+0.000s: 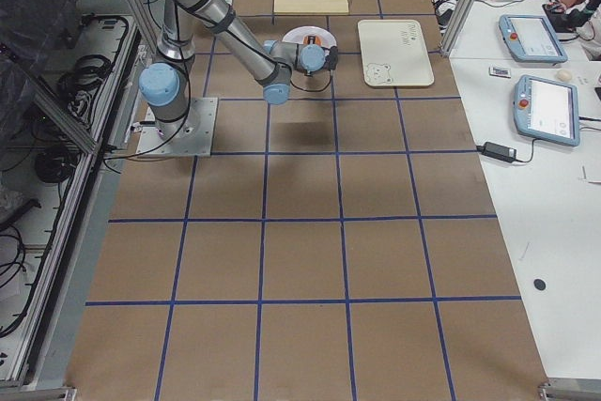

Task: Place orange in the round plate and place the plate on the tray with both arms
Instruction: 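Retract the left arm while the right gripper reaches and grips the bowl rim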

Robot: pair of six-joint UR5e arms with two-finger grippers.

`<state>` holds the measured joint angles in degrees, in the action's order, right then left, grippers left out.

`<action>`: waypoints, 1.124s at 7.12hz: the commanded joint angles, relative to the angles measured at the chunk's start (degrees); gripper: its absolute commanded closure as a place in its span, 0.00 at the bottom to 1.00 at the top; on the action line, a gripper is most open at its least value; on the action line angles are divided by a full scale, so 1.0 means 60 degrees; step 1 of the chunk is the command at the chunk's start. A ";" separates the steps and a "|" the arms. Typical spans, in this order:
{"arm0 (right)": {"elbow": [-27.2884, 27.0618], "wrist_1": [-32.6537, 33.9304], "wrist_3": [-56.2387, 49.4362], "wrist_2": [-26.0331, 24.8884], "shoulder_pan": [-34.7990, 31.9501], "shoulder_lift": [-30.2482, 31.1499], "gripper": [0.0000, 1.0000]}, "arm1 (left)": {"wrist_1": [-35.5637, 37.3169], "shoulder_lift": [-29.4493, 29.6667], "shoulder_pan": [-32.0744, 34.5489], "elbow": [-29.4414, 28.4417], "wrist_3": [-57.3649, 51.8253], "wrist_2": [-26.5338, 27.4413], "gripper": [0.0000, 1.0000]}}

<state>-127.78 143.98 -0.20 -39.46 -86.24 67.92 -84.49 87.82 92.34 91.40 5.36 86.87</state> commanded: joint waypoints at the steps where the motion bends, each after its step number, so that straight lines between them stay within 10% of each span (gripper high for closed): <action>1: -0.0074 -0.0075 0.0048 0.0291 0.0004 -0.0056 0.31 | -0.0010 -0.0003 -0.0008 0.0000 0.0000 -0.0005 0.00; 5: -0.0075 -0.0090 -0.0010 0.0219 0.0004 0.0032 0.96 | -0.0010 -0.0003 -0.0009 0.0000 0.0000 -0.0005 0.00; 8: -0.0075 -0.0149 0.0382 0.0117 0.0091 0.0206 1.00 | -0.0025 -0.0003 -0.0023 -0.0014 0.0000 -0.0005 0.00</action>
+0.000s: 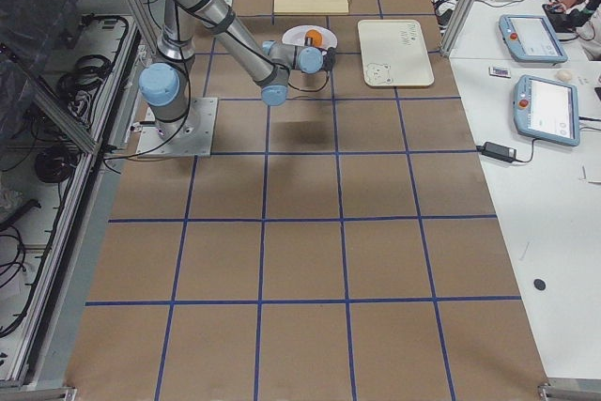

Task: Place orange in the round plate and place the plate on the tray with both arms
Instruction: 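Slide the bowl with the right gripper onto the bear-printed tray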

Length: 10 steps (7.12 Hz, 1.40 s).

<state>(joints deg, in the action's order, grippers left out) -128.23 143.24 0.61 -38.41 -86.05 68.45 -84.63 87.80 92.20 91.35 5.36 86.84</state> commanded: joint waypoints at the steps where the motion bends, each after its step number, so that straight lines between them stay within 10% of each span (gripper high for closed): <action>1: 0.0000 -0.0127 0.0800 -0.0045 0.0262 0.0512 1.00 | -0.0002 0.0000 0.0013 -0.0005 0.0000 0.0000 0.00; 5: 0.0960 -0.1490 0.1011 0.0043 0.1154 0.1410 1.00 | -0.0002 0.0000 -0.0001 -0.0005 0.0000 0.0000 0.00; 8: 0.5550 -0.1607 0.2079 0.0087 0.1099 -0.1231 1.00 | 0.0013 0.0000 -0.0016 -0.0005 0.0000 0.0000 0.00; 10: 0.7097 -0.1564 0.2124 0.0760 0.0677 -0.2541 1.00 | -0.0002 0.0000 -0.0001 -0.0005 0.0000 0.0000 0.00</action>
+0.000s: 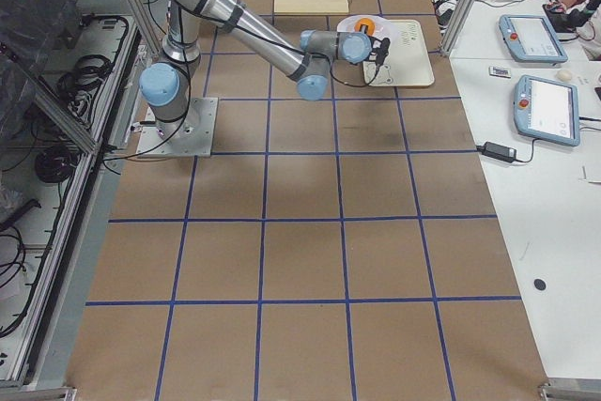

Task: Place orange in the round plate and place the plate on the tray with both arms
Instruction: 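Slide the bowl with the right gripper onto the bear-printed tray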

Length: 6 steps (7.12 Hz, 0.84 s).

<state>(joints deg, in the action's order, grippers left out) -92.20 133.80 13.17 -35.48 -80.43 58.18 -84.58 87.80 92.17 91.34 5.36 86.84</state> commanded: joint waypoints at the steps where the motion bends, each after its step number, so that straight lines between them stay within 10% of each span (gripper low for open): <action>1: 0.1838 0.0024 0.0031 0.0231 -0.0465 -0.1400 1.00 | -0.0010 -0.0015 0.0005 -0.0003 0.0000 0.0000 0.00; 6: 0.2021 -0.0079 0.0060 0.0376 -0.0745 -0.2516 1.00 | -0.0010 0.0000 0.0005 -0.0003 0.0000 0.0000 0.00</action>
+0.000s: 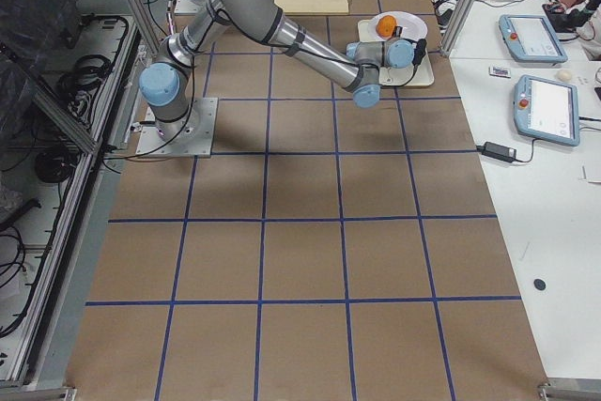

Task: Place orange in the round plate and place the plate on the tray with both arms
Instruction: 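Slide the bowl with the right gripper onto the bear-printed tray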

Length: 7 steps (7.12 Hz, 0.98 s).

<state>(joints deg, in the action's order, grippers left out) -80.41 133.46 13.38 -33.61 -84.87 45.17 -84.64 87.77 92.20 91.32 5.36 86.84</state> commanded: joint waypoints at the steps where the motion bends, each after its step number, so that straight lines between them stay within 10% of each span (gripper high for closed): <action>1: 0.0203 -0.0008 0.0040 0.0122 -0.0006 -0.0656 1.00 | 0.0015 0.0006 0.0000 0.0000 0.0000 0.0000 0.00; 3: 0.0219 -0.0008 0.0171 0.0064 -0.0006 -0.0689 0.86 | 0.0015 0.0006 0.0000 0.0000 0.0000 0.0000 0.00; 4: 0.0219 -0.0008 0.0825 0.0049 -0.0006 -0.0645 0.16 | 0.0015 0.0006 0.0000 0.0000 0.0000 0.0000 0.00; 5: 0.0248 -0.0008 0.1643 -0.0067 0.0008 -0.0456 0.00 | 0.0000 -0.0009 0.0000 0.0000 0.0000 0.0000 0.00; 7: 0.0277 -0.0341 0.1871 -0.0591 0.0023 0.0479 0.00 | 0.0015 -0.0009 -0.0014 0.0000 0.0000 0.0000 0.00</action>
<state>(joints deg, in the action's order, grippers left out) -78.88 132.94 23.48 -34.94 -84.80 44.76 -84.57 87.72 92.19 91.32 5.36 86.84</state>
